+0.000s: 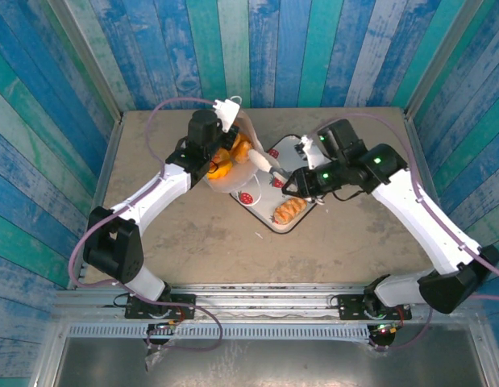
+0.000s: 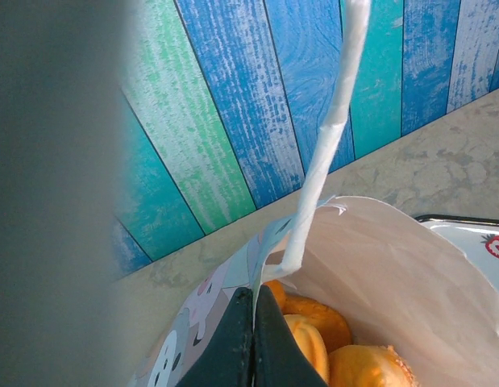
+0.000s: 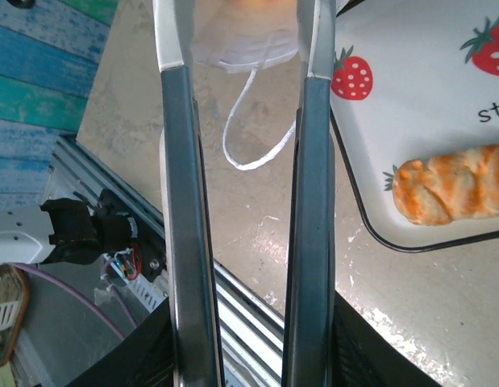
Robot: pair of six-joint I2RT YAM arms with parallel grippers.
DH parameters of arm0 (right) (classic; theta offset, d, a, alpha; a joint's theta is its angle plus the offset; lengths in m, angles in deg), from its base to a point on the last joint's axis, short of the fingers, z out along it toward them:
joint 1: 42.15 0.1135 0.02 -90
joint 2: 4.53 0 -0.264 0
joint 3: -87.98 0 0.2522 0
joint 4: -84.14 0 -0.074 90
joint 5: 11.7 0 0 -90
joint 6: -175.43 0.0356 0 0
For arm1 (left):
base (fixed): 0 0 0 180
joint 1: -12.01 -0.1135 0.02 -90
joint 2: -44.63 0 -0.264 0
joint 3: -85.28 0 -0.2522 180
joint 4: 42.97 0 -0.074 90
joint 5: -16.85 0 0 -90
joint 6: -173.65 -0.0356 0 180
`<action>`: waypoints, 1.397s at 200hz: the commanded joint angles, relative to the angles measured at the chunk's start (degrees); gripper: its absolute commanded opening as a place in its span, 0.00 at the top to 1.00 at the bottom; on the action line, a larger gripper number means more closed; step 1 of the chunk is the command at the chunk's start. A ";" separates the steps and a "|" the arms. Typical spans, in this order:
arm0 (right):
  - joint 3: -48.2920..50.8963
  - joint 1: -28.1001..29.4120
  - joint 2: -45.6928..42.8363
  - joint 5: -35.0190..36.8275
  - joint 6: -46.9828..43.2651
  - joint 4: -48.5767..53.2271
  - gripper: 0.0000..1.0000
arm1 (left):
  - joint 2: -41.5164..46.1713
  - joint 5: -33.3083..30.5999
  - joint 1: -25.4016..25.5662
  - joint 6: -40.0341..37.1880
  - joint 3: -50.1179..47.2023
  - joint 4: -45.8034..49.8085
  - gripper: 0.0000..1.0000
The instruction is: Take the fake bread out of the paper bag
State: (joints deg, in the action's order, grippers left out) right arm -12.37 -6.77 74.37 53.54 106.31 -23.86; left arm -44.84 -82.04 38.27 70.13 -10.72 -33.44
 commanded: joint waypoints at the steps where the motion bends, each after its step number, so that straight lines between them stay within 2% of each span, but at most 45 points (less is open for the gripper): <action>1: -1.98 2.10 3.40 -0.43 -0.88 -2.77 0.61 | 0.80 0.45 0.26 0.70 2.56 -2.98 1.00; 26: -3.37 3.25 8.20 -2.32 -1.97 -5.12 0.61 | 0.79 0.48 0.17 0.51 2.71 -2.98 1.00; 104: -10.16 3.35 20.87 1.34 -4.60 -6.32 0.61 | 1.40 0.77 0.19 0.38 2.01 -2.36 1.00; 168: -18.08 3.46 29.35 1.34 -4.97 -7.85 0.58 | 0.60 1.78 0.19 0.06 3.34 -0.89 1.00; 206: -21.47 3.42 32.58 2.86 -5.21 -6.38 0.55 | 0.37 1.90 0.26 -0.19 3.70 -0.53 1.00; 279: -23.36 3.58 36.07 0.32 -5.42 -6.12 0.55 | 0.54 1.90 0.19 -0.50 3.83 0.11 1.00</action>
State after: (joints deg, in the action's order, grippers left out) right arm -33.76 -3.58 109.23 55.34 101.85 -30.47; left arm -44.84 -80.53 38.27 70.00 -9.56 -30.67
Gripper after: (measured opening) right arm 0.451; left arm 0.044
